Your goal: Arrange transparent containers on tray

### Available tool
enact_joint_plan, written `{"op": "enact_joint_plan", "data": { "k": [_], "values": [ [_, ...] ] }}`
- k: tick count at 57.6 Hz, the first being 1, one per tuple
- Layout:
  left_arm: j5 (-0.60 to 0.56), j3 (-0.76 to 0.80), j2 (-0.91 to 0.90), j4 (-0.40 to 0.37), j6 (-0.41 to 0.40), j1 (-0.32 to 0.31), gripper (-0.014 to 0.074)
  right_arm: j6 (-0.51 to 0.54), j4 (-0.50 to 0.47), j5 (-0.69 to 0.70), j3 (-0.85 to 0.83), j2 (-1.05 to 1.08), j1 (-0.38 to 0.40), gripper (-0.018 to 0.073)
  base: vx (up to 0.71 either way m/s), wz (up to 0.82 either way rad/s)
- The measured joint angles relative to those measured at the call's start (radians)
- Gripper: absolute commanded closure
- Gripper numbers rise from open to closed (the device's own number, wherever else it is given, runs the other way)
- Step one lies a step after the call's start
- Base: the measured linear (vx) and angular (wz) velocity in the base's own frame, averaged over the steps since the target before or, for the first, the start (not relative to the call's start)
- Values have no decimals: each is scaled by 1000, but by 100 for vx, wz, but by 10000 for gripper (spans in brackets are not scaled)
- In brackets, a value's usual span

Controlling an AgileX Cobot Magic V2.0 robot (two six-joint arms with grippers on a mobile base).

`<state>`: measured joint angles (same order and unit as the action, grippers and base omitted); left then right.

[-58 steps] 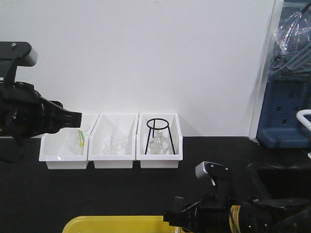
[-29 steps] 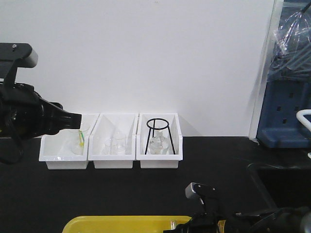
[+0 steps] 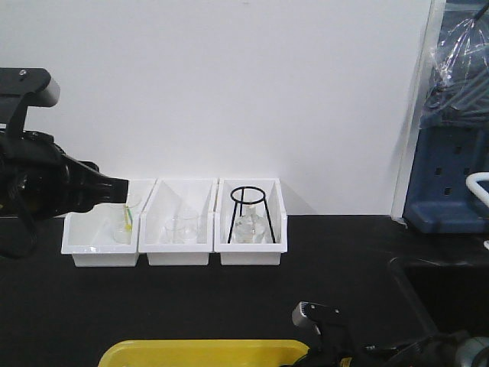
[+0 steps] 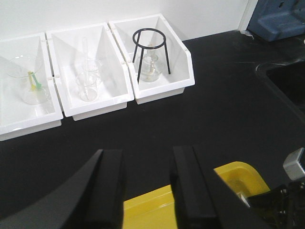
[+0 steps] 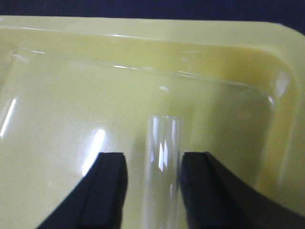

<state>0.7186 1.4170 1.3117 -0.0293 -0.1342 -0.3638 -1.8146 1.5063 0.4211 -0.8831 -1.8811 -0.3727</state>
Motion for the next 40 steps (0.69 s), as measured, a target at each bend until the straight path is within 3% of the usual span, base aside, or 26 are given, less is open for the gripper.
{"op": "enact_joint_plan", "data": {
  "k": [9, 16, 22, 29, 31, 40],
  "values": [
    [1, 0, 0, 0, 0, 0, 224, 0, -4, 7, -1, 3, -3, 79, 0, 0],
    [8, 0, 0, 0, 0, 0, 276, 0, 0, 16, -1, 12, -3, 124, 0, 0],
    [16, 0, -1, 1, 1, 0, 391, 0, 5, 20, -1, 52, -3, 246, 0, 0],
    [18, -13, -20, 1, 4, 0, 588, 0, 29, 24, -1, 150, -3, 493, 0, 0],
    [18, -26, -31, 2, 12, 0, 606, 0, 47, 25, -1, 186, -3, 562, 0, 0],
    [-6, -170, -129, 3, 62, 0, 605, 0, 193, 41, 0, 393, 0, 572, 0, 0]
  ]
}}
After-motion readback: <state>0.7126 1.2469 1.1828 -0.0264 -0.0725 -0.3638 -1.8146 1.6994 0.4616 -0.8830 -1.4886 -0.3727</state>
